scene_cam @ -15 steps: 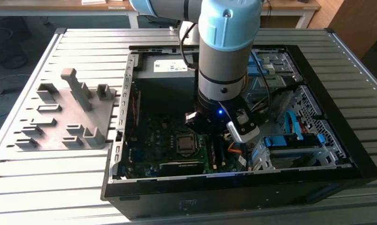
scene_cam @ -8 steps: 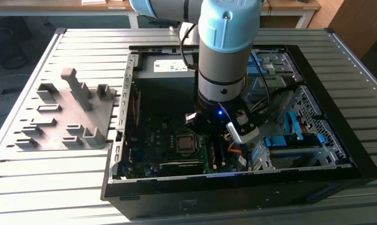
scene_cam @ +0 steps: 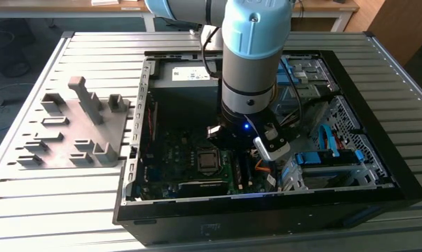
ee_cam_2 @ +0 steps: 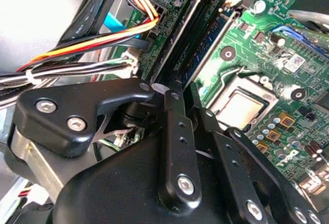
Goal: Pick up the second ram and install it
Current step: 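Insert the second ram into the second slot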
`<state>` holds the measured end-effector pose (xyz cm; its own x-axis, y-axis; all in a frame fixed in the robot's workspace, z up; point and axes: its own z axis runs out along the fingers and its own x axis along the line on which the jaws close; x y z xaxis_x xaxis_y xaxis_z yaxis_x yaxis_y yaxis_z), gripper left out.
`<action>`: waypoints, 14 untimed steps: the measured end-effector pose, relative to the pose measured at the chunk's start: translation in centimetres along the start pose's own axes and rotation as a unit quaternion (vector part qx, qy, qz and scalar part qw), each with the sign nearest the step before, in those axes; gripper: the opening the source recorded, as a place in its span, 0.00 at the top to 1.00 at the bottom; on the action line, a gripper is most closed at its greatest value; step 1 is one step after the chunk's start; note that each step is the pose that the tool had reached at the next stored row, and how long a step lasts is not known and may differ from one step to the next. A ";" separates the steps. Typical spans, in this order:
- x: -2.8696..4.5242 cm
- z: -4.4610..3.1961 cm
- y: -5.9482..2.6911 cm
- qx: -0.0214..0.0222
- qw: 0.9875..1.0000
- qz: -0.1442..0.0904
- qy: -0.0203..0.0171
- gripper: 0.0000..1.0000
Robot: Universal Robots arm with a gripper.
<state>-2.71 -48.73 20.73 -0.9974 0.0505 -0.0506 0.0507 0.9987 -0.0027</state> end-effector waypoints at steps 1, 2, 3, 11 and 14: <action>-0.01 -0.21 0.00 0.000 1.000 0.000 0.000 0.79; -0.03 -0.59 0.00 0.000 1.000 0.000 0.000 0.79; -0.05 -1.08 0.00 0.000 1.000 0.000 0.000 0.79; -0.17 -3.20 0.05 0.003 1.000 0.000 0.000 0.79; -0.16 -3.43 0.21 0.009 1.000 0.000 -0.001 0.87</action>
<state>-2.71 -48.51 24.17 -0.9974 0.0496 -0.0516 0.0507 0.9985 -0.0205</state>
